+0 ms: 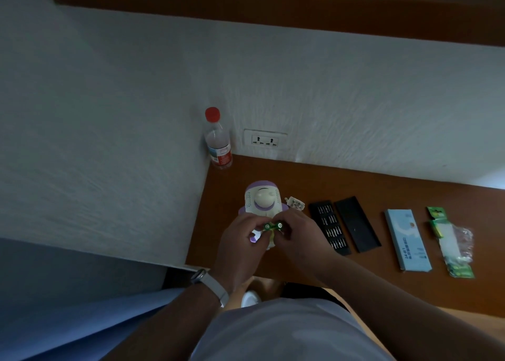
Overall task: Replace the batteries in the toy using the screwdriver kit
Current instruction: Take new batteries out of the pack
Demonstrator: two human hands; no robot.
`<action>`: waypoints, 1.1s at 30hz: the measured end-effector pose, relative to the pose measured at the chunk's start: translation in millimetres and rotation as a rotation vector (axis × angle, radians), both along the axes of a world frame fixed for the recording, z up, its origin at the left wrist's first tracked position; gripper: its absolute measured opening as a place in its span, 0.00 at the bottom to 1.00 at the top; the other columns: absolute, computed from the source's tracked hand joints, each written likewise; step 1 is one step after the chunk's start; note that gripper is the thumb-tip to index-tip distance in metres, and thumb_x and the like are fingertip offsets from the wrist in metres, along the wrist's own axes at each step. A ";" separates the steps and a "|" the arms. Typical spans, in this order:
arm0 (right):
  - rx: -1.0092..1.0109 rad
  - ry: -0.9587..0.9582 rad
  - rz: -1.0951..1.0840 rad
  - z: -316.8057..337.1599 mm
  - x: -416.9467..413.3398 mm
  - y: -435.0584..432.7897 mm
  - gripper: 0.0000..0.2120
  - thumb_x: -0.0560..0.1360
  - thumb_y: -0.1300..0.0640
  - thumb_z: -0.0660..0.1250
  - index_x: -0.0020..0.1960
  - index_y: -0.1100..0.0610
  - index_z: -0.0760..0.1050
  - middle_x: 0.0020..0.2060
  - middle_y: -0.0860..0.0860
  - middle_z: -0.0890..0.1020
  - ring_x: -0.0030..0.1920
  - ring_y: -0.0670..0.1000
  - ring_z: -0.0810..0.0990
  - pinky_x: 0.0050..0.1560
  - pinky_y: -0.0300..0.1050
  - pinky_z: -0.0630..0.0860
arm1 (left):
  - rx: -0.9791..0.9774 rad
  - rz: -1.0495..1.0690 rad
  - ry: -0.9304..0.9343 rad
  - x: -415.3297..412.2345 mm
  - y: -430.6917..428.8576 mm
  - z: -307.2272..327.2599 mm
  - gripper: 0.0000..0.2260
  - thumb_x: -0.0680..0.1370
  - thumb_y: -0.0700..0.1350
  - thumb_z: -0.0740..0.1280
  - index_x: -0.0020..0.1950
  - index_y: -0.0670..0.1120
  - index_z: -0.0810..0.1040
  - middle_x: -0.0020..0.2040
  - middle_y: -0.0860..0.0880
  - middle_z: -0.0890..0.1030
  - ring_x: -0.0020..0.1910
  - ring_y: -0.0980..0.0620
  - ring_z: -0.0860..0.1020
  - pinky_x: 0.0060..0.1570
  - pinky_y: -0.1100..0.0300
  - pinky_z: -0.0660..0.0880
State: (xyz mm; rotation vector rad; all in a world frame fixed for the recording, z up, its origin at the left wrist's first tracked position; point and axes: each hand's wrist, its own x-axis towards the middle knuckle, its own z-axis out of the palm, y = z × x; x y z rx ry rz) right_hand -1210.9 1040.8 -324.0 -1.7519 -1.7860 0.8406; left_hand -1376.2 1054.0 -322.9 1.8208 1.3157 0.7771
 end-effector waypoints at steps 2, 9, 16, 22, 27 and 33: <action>-0.007 -0.003 0.005 0.8 0.5 -0.7 0.08 0.75 0.59 0.69 0.54 0.53 0.78 0.45 0.46 0.76 0.42 0.43 0.75 0.42 0.39 0.75 | -0.007 0.014 0.012 -0.4 -0.1 -1.8 0.11 0.78 0.38 0.72 0.60 0.44 0.83 0.53 0.53 0.79 0.53 0.55 0.78 0.53 0.62 0.78; 0.001 -0.015 0.063 -1.2 -0.2 1.0 0.10 0.75 0.60 0.69 0.56 0.54 0.78 0.47 0.46 0.76 0.46 0.45 0.76 0.46 0.40 0.76 | -0.041 0.023 0.077 -0.8 2.7 -9.8 0.12 0.80 0.41 0.70 0.64 0.44 0.81 0.60 0.48 0.80 0.60 0.51 0.77 0.60 0.55 0.78; 0.036 -0.031 0.069 -5.0 -1.1 7.2 0.09 0.76 0.60 0.68 0.56 0.55 0.78 0.46 0.45 0.75 0.46 0.46 0.75 0.44 0.38 0.74 | -0.009 0.001 0.160 1.0 6.2 -14.6 0.13 0.80 0.42 0.70 0.64 0.44 0.81 0.59 0.47 0.81 0.60 0.49 0.77 0.60 0.50 0.77; 0.022 -0.087 0.130 -9.9 -0.2 5.8 0.09 0.76 0.60 0.67 0.56 0.57 0.78 0.49 0.50 0.79 0.46 0.49 0.76 0.45 0.48 0.77 | 0.013 0.015 0.196 -0.5 5.3 -16.5 0.12 0.78 0.41 0.72 0.61 0.44 0.82 0.57 0.46 0.81 0.59 0.47 0.77 0.58 0.50 0.77; 0.018 -0.056 0.129 -13.4 -3.0 6.9 0.10 0.75 0.61 0.67 0.56 0.56 0.78 0.46 0.47 0.76 0.43 0.44 0.74 0.42 0.39 0.73 | 0.008 0.012 0.216 0.4 7.9 -16.2 0.12 0.77 0.40 0.72 0.61 0.43 0.82 0.56 0.46 0.80 0.58 0.47 0.77 0.57 0.50 0.77; 0.010 -0.042 0.113 -12.7 -0.5 6.4 0.09 0.76 0.60 0.67 0.56 0.54 0.77 0.43 0.41 0.71 0.40 0.38 0.71 0.38 0.31 0.65 | 0.020 -0.003 0.218 0.6 8.0 -16.4 0.11 0.76 0.39 0.73 0.58 0.43 0.83 0.55 0.46 0.79 0.57 0.47 0.78 0.55 0.58 0.75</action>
